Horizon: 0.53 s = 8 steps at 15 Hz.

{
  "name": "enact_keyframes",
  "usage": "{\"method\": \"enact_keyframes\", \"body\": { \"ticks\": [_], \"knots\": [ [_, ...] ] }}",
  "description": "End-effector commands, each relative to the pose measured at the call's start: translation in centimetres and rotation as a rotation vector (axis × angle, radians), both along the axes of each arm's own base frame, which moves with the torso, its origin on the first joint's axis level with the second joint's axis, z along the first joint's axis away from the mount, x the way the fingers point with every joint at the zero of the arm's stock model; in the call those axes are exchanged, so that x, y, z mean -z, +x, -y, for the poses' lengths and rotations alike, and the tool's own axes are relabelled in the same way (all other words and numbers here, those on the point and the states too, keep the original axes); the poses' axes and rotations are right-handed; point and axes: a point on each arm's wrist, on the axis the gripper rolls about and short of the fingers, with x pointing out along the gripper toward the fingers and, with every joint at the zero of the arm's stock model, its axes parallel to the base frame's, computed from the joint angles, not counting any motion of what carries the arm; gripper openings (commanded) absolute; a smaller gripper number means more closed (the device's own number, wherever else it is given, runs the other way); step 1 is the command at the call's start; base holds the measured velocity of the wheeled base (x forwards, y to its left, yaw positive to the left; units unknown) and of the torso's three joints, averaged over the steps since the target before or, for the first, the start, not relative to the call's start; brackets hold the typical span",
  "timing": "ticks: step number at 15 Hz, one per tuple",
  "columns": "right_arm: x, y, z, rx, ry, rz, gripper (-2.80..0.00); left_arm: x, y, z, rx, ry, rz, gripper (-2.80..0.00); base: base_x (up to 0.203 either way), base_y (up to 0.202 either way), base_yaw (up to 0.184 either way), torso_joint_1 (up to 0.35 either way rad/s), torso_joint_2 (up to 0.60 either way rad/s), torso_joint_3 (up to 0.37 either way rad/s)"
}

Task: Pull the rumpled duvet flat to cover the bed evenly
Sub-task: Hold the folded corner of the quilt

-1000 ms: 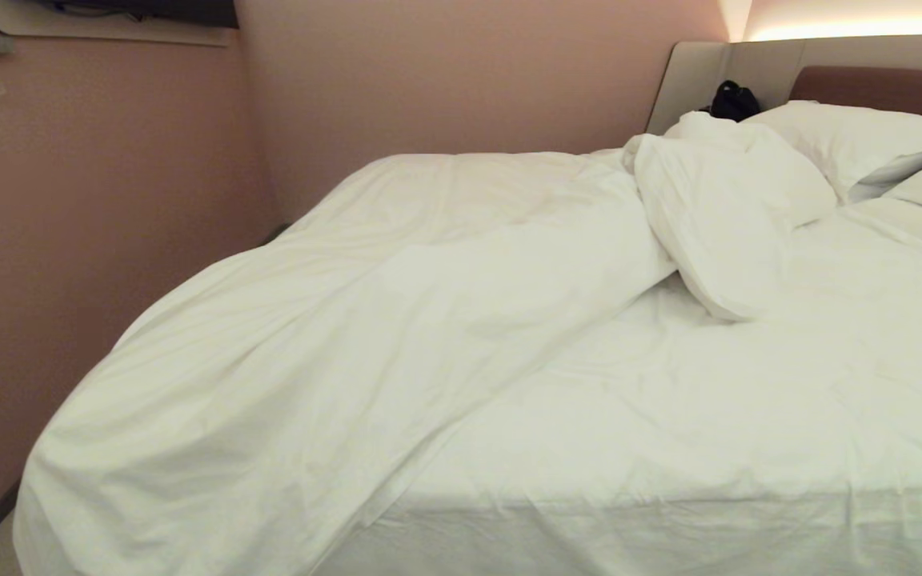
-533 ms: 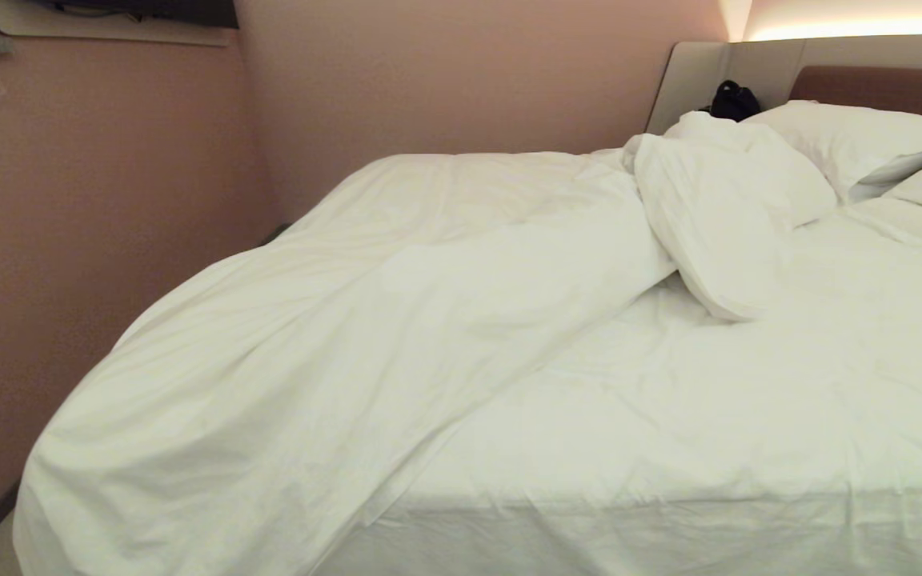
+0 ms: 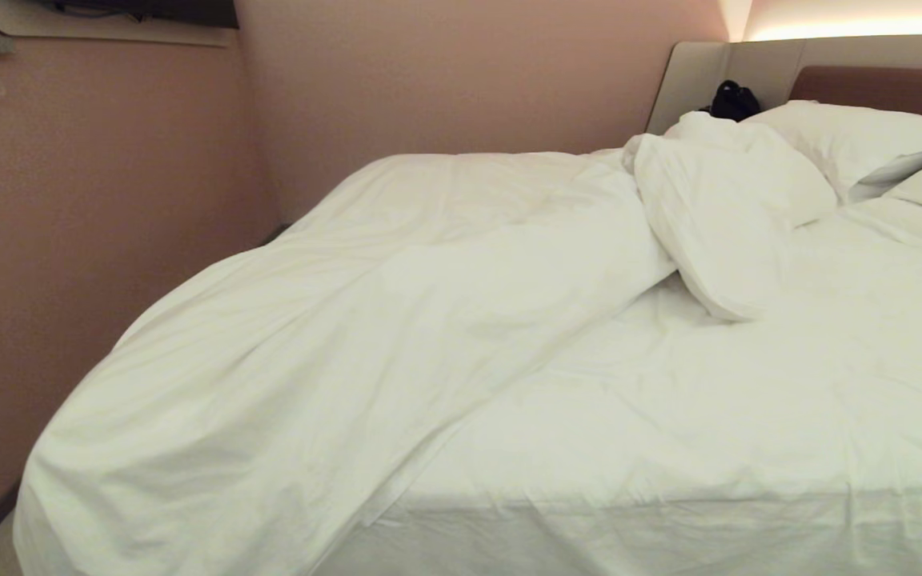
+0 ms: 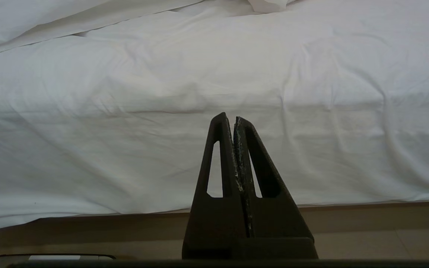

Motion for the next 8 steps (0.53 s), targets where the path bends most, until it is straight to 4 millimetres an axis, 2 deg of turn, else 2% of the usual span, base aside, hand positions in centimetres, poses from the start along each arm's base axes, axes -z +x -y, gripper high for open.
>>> {"method": "enact_keyframes", "body": {
  "ticks": [1, 4, 8],
  "knots": [
    [0.0, 0.0, 0.0, 0.000, 0.000, 0.001, -2.80, 2.1, -2.2, -0.1, -0.004, -0.020, 0.062, -2.80, 0.000, 0.000, 0.000, 0.000, 0.00, 0.000],
    [0.0, 0.0, 0.0, 0.000, -0.001, 0.001, -2.80, 4.8, -3.6, -0.1, -0.006, -0.067, 0.098, -2.80, 0.000, 0.000, 0.000, 0.000, 0.00, 0.000],
    [0.0, 0.0, 0.0, -0.002, 0.000, 0.001, -2.80, 8.3, -4.3, 0.0, -0.003, -0.105, 0.119, -2.80, 0.000, 0.000, 0.000, 0.000, 0.00, 0.000]
  ]
}}
